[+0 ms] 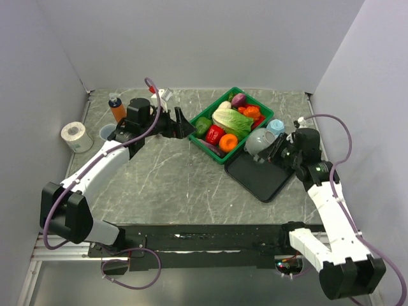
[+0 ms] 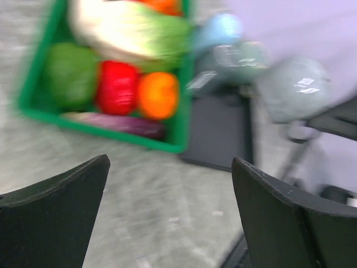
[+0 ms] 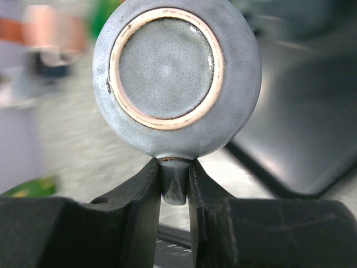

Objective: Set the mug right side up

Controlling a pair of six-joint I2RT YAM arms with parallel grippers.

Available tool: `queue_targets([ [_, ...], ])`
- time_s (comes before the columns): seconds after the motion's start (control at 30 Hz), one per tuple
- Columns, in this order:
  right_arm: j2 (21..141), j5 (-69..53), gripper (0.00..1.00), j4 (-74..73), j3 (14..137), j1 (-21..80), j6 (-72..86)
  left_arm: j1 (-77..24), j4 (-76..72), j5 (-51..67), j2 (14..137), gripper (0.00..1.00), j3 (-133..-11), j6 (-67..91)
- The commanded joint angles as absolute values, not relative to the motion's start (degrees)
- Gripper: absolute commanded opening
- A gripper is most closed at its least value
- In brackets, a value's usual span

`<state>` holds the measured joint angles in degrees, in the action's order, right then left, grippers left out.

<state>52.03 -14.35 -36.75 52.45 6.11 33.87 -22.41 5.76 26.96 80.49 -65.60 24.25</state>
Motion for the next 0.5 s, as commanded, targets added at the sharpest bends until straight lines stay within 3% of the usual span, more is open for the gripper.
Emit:
queue_targets([
  [0.0,48.69,-28.28,0.00,-18.52,53.97,6.15,40.77,-24.43,-10.09,41.92,79.28,0.96,-61.89,37.51],
  [0.3,51.06,-36.91,0.00,12.09,49.66,13.43,56.06,-34.62,-29.85,41.93,77.08,0.96,-57.75,49.83],
  [0.47,52.99,-36.83,0.00,20.29,49.83,18.01,60.29,-35.59,-36.82,41.75,77.34,0.96,-56.69,53.95],
])
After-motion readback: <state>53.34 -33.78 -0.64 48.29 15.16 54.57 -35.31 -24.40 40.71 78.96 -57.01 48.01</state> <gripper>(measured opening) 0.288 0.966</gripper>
